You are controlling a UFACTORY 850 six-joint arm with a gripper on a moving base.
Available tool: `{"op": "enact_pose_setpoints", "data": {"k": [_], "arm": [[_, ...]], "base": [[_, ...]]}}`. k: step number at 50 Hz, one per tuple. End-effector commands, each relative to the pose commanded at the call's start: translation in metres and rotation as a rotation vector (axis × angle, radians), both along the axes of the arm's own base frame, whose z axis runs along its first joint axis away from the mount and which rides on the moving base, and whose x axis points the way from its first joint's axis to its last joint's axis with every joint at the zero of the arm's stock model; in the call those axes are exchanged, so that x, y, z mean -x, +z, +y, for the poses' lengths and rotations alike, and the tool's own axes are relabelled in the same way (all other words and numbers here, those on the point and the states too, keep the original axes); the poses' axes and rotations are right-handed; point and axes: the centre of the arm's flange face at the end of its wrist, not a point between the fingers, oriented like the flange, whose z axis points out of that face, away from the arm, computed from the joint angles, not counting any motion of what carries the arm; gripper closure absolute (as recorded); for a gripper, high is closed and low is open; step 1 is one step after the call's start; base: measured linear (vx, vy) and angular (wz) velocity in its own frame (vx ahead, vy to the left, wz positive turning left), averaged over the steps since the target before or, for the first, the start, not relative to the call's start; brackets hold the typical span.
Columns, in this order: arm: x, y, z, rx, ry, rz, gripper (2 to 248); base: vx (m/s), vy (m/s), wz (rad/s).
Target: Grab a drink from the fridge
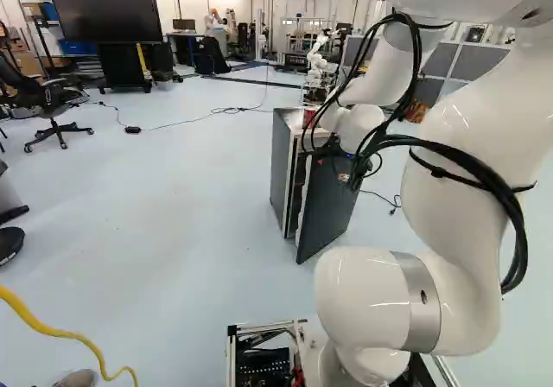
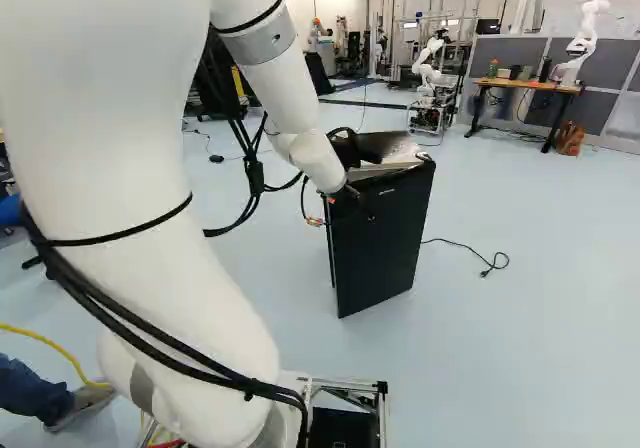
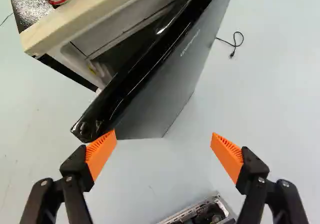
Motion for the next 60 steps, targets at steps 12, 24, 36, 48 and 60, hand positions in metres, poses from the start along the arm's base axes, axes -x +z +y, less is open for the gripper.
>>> {"op": "enact_pose_setpoints", "data": {"k": [12, 24, 36, 48, 60], "arm": [[-0.007, -0.011, -0.002, 0.018, 0.012, 0.002, 3], [-0.014, -0.024, -0.004, 0.035, 0.020, 0.003, 3], [-0.022, -0.036, -0.008, 0.061, 0.026, -0.011, 3], [-0.030, -0.047, -0.011, 0.089, 0.032, -0.031, 3], [-0.039, -0.059, -0.014, 0.118, 0.039, -0.054, 3]], "base": [[0.000, 0.000, 0.000], [0.000, 0.000, 0.000], [0.000, 0.000, 0.000], [0.000, 0.000, 0.000], [0.000, 0.000, 0.000]]}}
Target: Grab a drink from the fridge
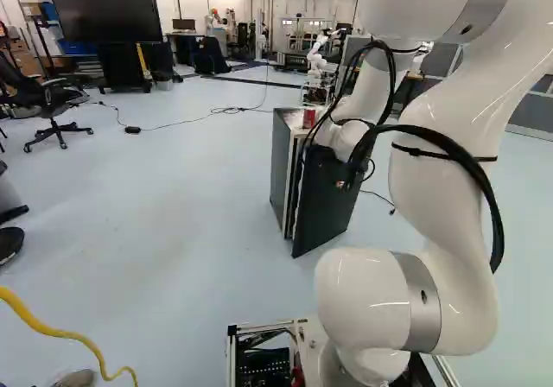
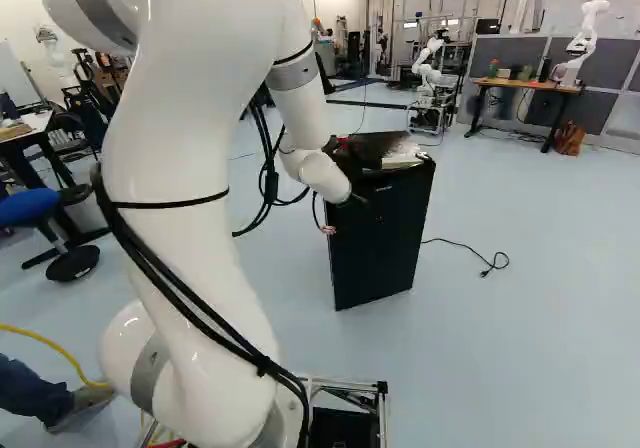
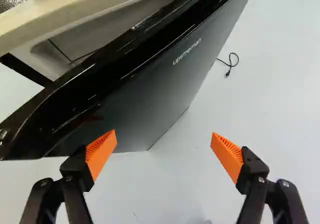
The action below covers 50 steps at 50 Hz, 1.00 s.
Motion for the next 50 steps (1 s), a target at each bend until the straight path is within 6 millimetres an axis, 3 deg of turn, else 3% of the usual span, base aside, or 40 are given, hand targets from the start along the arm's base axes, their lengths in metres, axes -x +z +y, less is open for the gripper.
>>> {"op": "enact_pose_setpoints", "data": {"k": [16, 50], "arm": [[-0.012, -0.013, -0.003, 0.037, 0.012, -0.036, 3], [-0.023, -0.009, 0.003, 0.088, 0.046, -0.115, 3]], "base": [[0.000, 0.000, 0.000], [0.000, 0.000, 0.000]]}}
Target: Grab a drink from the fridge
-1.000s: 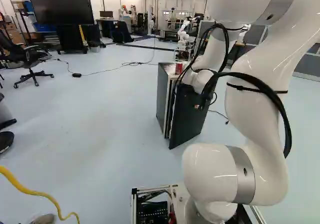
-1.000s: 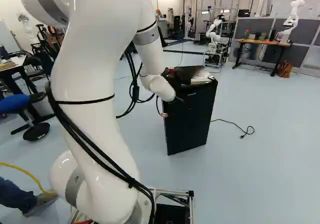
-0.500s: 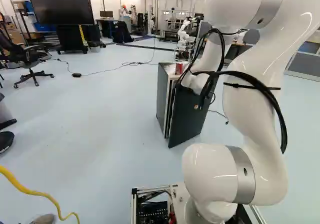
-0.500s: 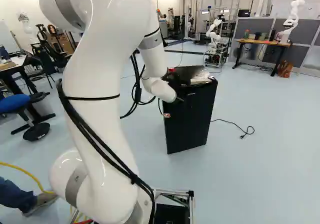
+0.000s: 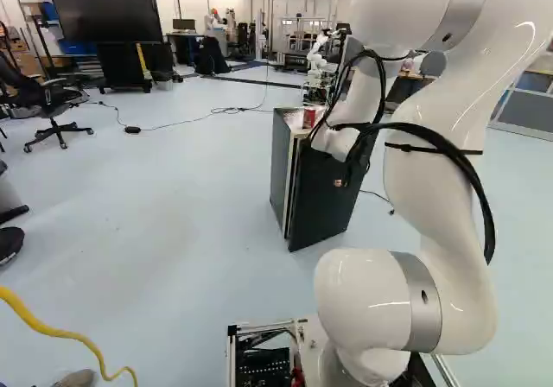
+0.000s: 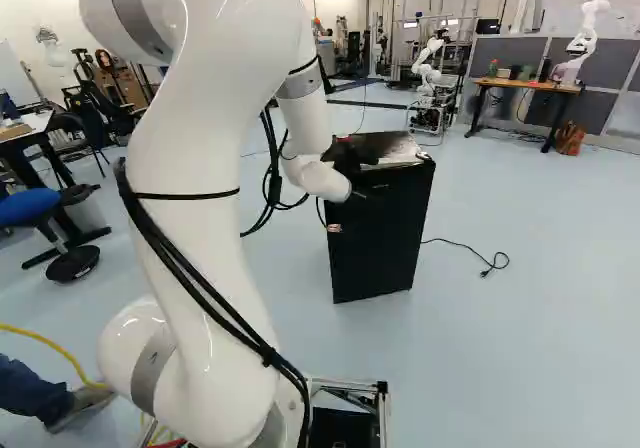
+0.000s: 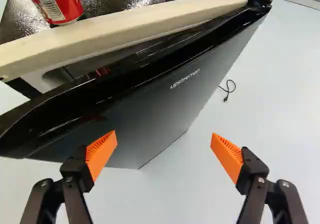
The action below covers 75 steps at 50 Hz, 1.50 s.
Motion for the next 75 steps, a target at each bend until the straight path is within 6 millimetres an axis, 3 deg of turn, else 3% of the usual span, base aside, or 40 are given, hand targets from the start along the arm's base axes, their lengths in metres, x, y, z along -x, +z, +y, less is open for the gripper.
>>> {"op": "enact_pose_setpoints", "data": {"k": [75], "arm": [[-0.037, -0.003, 0.039, 0.004, 0.088, -0.018, 3]], "base": [[0.000, 0.000, 0.000]]}}
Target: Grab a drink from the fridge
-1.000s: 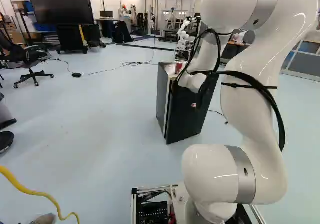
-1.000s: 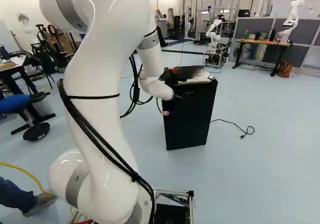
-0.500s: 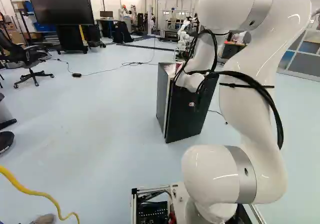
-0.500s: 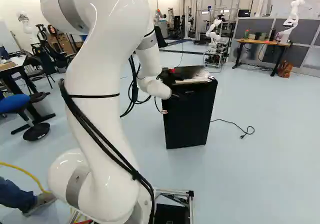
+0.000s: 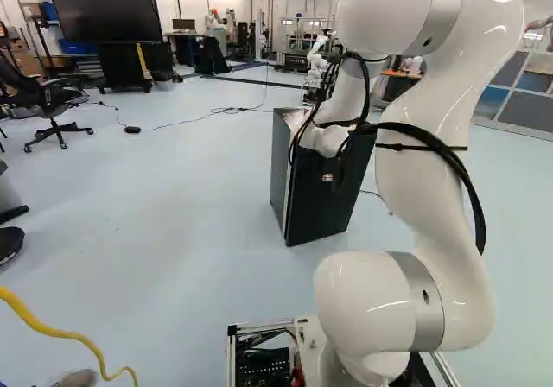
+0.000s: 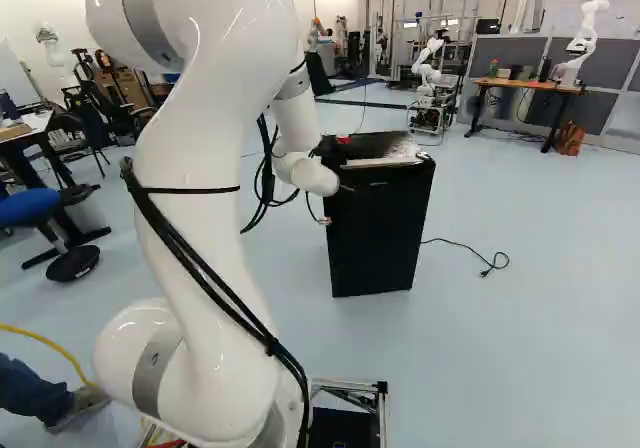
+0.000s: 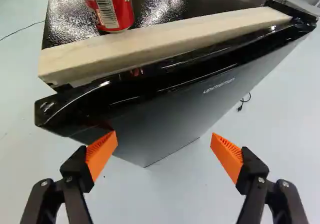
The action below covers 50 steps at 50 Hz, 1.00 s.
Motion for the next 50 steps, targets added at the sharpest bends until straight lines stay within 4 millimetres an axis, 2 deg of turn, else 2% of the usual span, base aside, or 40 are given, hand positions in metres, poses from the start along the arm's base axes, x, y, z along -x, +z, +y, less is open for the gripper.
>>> {"op": "enact_pose_setpoints", "data": {"k": [34, 40, 50], "arm": [[-0.022, -0.002, 0.010, 0.002, 0.024, -0.014, 3], [-0.019, -0.002, 0.010, 0.002, 0.023, -0.012, 3], [-0.003, 0.000, 0.010, 0.000, 0.020, -0.001, 3]], "base": [[0.000, 0.000, 0.000], [0.000, 0.000, 0.000], [0.000, 0.000, 0.000]]}}
